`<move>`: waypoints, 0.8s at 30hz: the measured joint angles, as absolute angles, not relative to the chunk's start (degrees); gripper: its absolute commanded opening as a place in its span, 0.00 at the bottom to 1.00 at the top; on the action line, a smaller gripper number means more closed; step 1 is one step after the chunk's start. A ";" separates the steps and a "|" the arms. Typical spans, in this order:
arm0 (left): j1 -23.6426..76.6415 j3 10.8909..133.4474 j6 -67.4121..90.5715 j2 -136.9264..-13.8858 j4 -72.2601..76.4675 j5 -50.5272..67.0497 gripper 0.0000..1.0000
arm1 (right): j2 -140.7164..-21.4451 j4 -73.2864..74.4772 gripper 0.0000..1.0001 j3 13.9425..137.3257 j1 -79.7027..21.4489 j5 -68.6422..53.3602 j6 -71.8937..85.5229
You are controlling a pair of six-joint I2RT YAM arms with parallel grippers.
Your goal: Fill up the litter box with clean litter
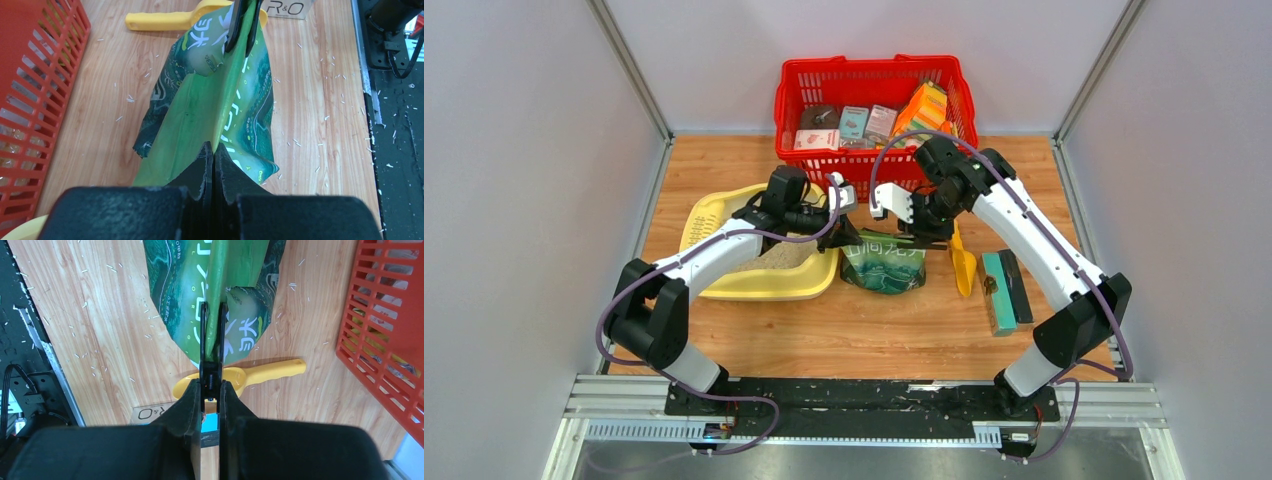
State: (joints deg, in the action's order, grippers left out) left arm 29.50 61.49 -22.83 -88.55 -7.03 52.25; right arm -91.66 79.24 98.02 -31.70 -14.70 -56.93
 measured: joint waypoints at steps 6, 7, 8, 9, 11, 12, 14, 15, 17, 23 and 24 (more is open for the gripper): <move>29.50 61.63 -22.85 -88.60 -7.25 52.42 0.00 | -91.66 79.42 0.00 98.50 -31.68 -14.63 -55.66; 29.52 61.69 -22.85 -88.64 -7.25 52.45 0.00 | -91.66 79.35 0.00 98.72 -31.68 -15.05 -55.42; 29.54 61.76 -22.83 -88.68 -7.25 52.45 0.00 | -91.66 79.02 0.00 98.78 -31.68 -15.70 -55.18; 29.54 61.95 -22.83 -88.79 -7.42 52.56 0.00 | -91.66 78.89 0.00 98.78 -31.68 -16.34 -55.02; 29.54 62.22 -22.83 -89.06 -7.57 52.80 0.00 | -91.66 78.13 0.00 98.52 -31.64 -17.78 -54.68; 29.54 62.35 -22.81 -89.17 -7.64 52.88 0.00 | -91.59 77.73 0.00 98.17 -31.57 -18.44 -54.59; 29.54 62.37 -22.81 -89.23 -7.90 53.12 0.00 | -91.59 76.86 0.00 97.21 -31.46 -19.53 -54.33; 29.54 62.37 -22.81 -89.23 -7.97 53.23 0.00 | -91.61 76.62 0.00 96.92 -31.42 -19.79 -54.24; 29.54 62.39 -22.81 -89.25 -8.12 53.28 0.00 | -91.64 76.29 0.00 96.60 -31.29 -20.21 -54.19; 29.54 62.41 -22.79 -89.25 -8.34 53.23 0.00 | -92.01 76.05 0.00 96.38 -31.16 -21.15 -54.22; 29.54 62.41 -22.76 -89.25 -8.36 53.21 0.00 | -92.16 76.05 0.00 96.38 -31.11 -21.21 -54.22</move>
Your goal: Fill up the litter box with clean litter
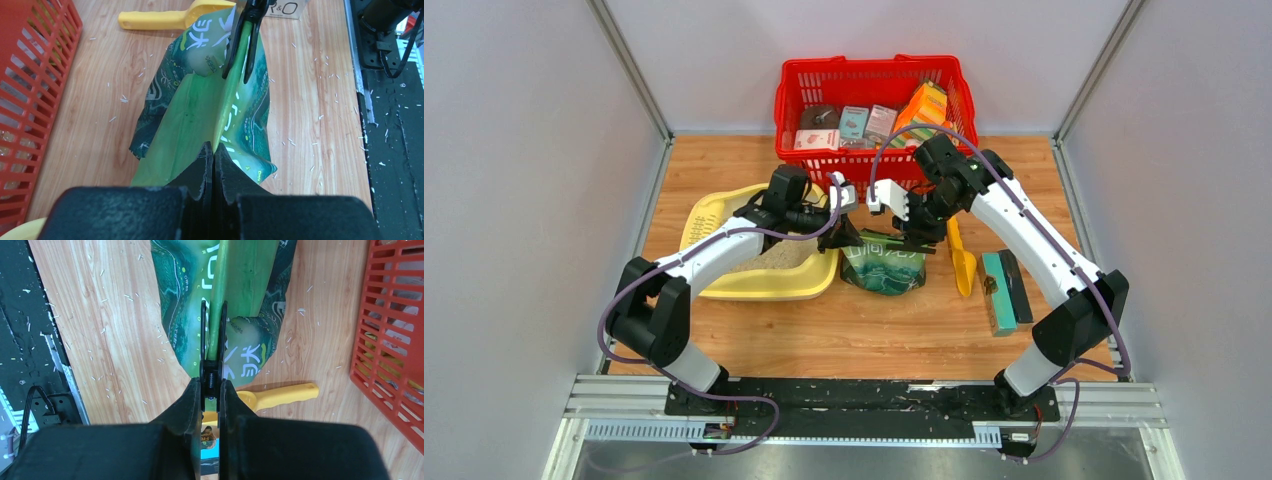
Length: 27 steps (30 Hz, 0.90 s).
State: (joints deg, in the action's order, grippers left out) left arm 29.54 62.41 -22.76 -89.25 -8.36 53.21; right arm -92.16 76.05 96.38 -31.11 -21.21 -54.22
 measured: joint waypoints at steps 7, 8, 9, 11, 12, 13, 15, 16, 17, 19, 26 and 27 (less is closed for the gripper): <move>29.52 62.41 -21.85 -89.36 -8.29 52.80 0.00 | -92.95 76.25 0.00 96.40 -30.92 -22.11 -54.54; 29.52 62.41 -21.71 -89.36 -8.29 52.82 0.00 | -92.95 76.36 0.00 96.51 -30.89 -22.20 -54.70; 29.52 62.41 -21.67 -89.36 -8.29 52.82 0.00 | -92.95 76.49 0.00 96.60 -30.87 -22.33 -54.85; 29.50 62.41 -21.61 -89.36 -8.36 52.84 0.00 | -92.92 76.62 0.00 96.82 -30.70 -22.68 -54.92; 29.50 62.43 -21.61 -89.36 -8.38 52.84 0.00 | -92.92 76.62 0.00 96.82 -30.63 -22.79 -54.92; 29.50 62.43 -21.63 -89.36 -8.43 52.86 0.00 | -92.92 76.64 0.00 96.82 -30.59 -22.90 -54.92; 29.50 62.54 -21.63 -89.36 -8.64 52.86 0.00 | -92.90 76.66 0.00 96.82 -30.57 -22.94 -54.96; 29.50 62.59 -21.65 -89.36 -8.75 52.86 0.00 | -92.90 76.66 0.00 96.79 -30.57 -22.96 -55.07; 29.50 62.61 -21.63 -89.36 -8.78 52.86 0.00 | -92.82 76.64 0.00 96.68 -30.57 -22.96 -55.13; 29.52 62.63 -21.63 -89.38 -8.80 52.86 0.00 | -92.31 76.18 0.00 95.85 -30.57 -23.03 -55.35; 29.54 63.20 -21.52 -89.49 -9.72 53.36 0.00 | -89.89 74.35 0.00 94.32 -32.25 -21.67 -56.69; 29.54 63.22 -21.52 -89.49 -9.93 53.49 0.00 | -89.84 74.35 0.00 94.35 -32.91 -21.30 -56.99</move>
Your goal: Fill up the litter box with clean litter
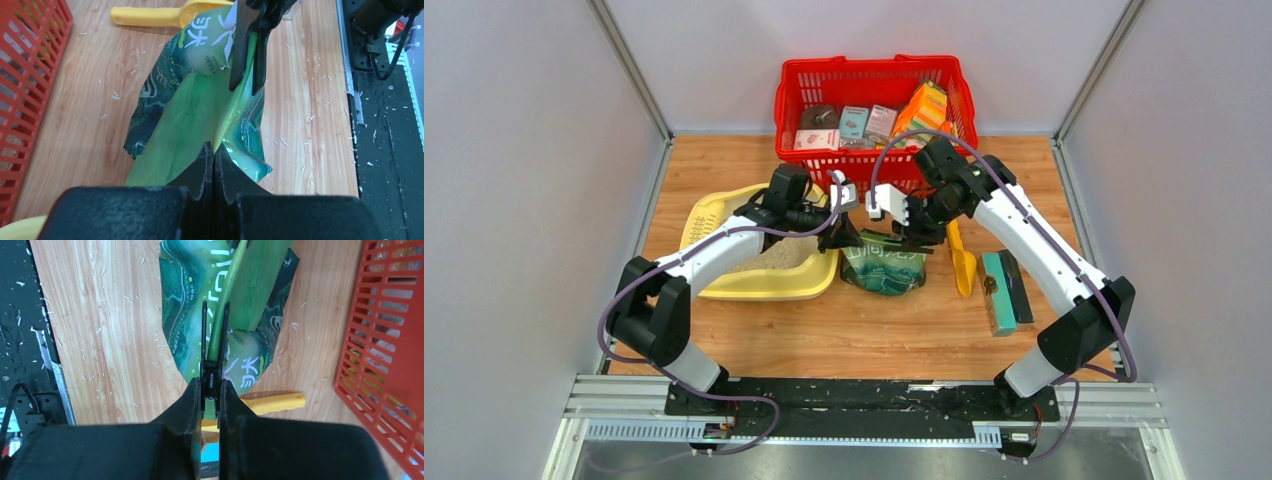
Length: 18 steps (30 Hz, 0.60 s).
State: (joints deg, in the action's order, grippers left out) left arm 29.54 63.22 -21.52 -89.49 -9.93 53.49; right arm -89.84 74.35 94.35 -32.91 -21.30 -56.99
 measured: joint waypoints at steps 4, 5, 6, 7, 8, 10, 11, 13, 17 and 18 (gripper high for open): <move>29.54 63.26 -21.50 -89.49 -10.13 53.65 0.00 | -90.94 74.78 0.00 95.64 -34.09 -20.25 -58.00; 29.54 63.26 -21.47 -89.52 -10.00 53.56 0.00 | -91.31 74.78 0.00 95.90 -34.11 -20.18 -58.17; 29.54 63.26 -21.45 -89.54 -9.96 53.47 0.00 | -91.55 74.81 0.00 96.03 -34.11 -20.16 -58.33; 29.54 63.26 -21.43 -89.56 -9.93 53.47 0.00 | -91.68 74.87 0.00 96.05 -34.11 -20.16 -58.35; 29.54 63.26 -21.37 -89.58 -9.91 53.47 0.00 | -91.77 74.91 0.00 96.05 -34.11 -20.18 -58.35; 29.54 63.26 -21.28 -89.58 -9.91 53.45 0.00 | -91.88 74.94 0.00 96.05 -34.11 -20.21 -58.33; 29.54 63.26 -21.28 -89.58 -9.91 53.45 0.00 | -91.98 74.94 0.00 96.05 -34.11 -20.23 -58.28; 29.54 63.26 -21.26 -89.58 -9.93 53.39 0.00 | -92.51 74.91 0.00 96.05 -34.11 -20.23 -58.08; 29.54 63.26 -20.86 -89.58 -9.93 53.10 0.00 | -92.92 74.72 0.00 96.05 -34.09 -20.27 -57.19; 29.54 63.26 -20.75 -89.58 -9.93 53.10 0.00 | -92.92 74.72 0.00 96.05 -34.09 -20.25 -56.93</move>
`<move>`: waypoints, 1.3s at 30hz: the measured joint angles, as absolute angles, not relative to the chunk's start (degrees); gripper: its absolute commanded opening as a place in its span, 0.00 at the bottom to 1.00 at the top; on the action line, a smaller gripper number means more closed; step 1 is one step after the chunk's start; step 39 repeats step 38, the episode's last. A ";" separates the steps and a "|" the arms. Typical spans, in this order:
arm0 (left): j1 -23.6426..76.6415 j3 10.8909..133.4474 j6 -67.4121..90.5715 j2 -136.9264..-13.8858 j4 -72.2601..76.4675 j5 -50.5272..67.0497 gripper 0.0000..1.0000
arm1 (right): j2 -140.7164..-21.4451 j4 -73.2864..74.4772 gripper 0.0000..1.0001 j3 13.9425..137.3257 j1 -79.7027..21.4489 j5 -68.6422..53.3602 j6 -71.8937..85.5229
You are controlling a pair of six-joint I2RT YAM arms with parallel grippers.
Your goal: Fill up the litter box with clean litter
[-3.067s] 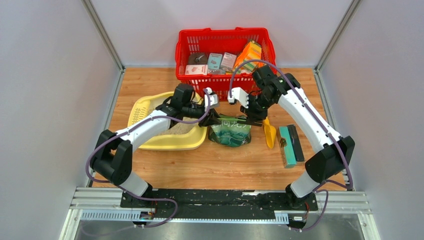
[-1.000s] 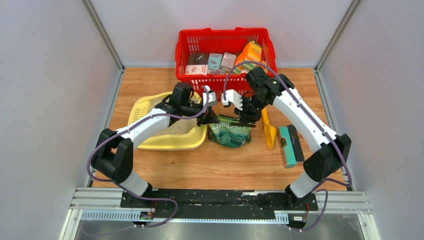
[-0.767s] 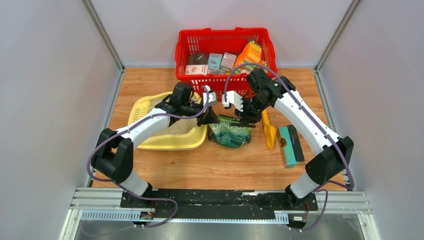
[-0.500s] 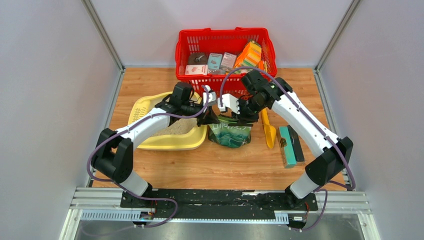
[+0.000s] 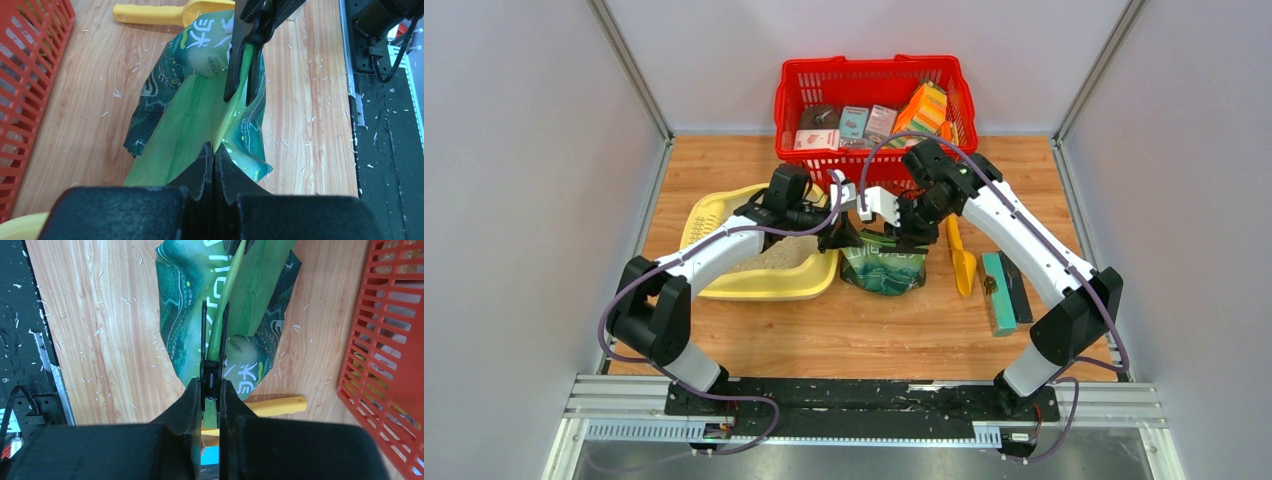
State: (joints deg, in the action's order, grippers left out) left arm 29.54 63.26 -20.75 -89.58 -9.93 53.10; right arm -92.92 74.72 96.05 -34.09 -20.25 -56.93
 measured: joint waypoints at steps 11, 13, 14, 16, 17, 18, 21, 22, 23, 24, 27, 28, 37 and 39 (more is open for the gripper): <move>29.34 63.24 -20.03 -89.58 -9.19 52.40 0.06 | -92.92 74.70 0.52 95.24 -33.89 -19.49 -51.99; 29.45 63.26 -20.08 -89.56 -9.17 52.36 0.09 | -92.92 74.85 0.55 95.31 -33.52 -19.53 -50.85; 29.50 63.26 -20.21 -89.56 -9.19 52.36 0.12 | -92.92 75.11 0.59 95.57 -33.30 -19.51 -50.41; 29.50 63.33 -20.47 -89.56 -9.45 52.34 0.24 | -92.92 75.94 0.61 96.66 -32.82 -19.57 -49.43; 29.50 63.51 -20.64 -89.56 -9.76 52.34 0.29 | -92.92 76.51 0.65 97.73 -32.40 -19.70 -48.99; 29.50 63.81 -20.86 -89.49 -10.24 52.29 0.38 | -92.92 76.90 0.66 98.85 -32.01 -19.81 -48.60; 29.50 65.52 -20.93 -89.01 -12.60 51.35 0.67 | -92.90 77.34 0.98 103.72 -29.95 -21.08 -47.22; 29.45 66.39 -20.78 -88.60 -13.85 50.57 0.72 | -92.82 77.10 1.00 105.21 -29.17 -21.61 -46.54; 29.36 67.33 -20.82 -88.09 -14.87 49.74 0.73 | -92.53 76.69 1.00 106.15 -28.21 -22.09 -45.91; 29.23 68.49 -20.82 -87.61 -16.36 48.99 0.73 | -92.07 76.09 1.00 106.50 -27.31 -22.33 -45.17; 28.03 73.34 -20.91 -85.80 -21.02 47.05 0.73 | -90.45 74.04 1.00 106.52 -24.36 -22.20 -42.48; 27.53 74.54 -20.97 -85.17 -22.04 46.61 0.73 | -90.11 73.25 1.00 106.43 -23.66 -21.87 -41.32; 19.57 79.15 -23.44 -76.42 -30.13 40.18 0.74 | -86.08 54.30 1.00 94.17 -21.19 2.46 -20.14; 18.98 79.00 -23.38 -75.85 -30.24 39.59 0.75 | -86.02 52.88 1.00 92.90 -21.19 4.75 -18.83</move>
